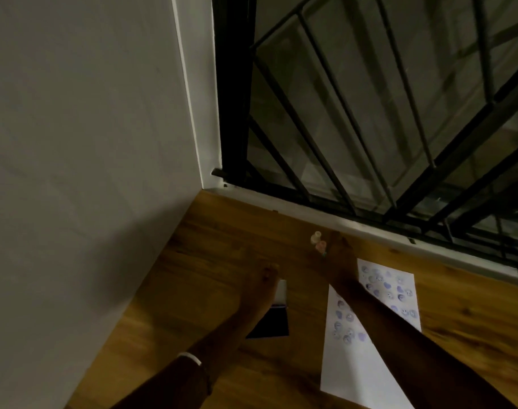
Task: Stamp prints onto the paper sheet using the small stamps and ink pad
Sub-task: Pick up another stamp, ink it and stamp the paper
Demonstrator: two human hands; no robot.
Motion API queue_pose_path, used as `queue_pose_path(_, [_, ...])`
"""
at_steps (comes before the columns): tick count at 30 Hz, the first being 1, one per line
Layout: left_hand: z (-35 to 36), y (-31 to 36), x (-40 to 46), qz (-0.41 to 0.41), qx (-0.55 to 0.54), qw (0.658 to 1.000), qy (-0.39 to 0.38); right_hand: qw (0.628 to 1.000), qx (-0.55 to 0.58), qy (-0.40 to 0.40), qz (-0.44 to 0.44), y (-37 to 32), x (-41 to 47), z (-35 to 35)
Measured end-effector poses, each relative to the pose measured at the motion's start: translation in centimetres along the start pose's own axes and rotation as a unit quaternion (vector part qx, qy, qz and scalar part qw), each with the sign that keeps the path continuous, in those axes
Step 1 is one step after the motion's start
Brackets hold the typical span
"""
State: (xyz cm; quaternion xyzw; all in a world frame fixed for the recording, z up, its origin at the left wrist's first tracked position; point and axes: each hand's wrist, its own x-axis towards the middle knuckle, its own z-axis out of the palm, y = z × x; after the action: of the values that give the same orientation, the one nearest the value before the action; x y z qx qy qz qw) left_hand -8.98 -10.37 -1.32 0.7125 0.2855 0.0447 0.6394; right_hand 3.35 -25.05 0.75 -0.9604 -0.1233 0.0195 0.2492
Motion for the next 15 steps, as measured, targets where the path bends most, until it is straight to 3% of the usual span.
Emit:
queue_pose_path(8, [-0.1,-0.3,0.6,-0.025,-0.011,1.0,0.005,0.993,-0.106,-0.026,-0.036,-1.1,3.5,-0.3])
queue_pose_path(15, [-0.6,0.0,0.8,-0.036,0.013,0.999,-0.006,0.994,-0.093,-0.025,-0.054,-2.7,3.1,-0.8])
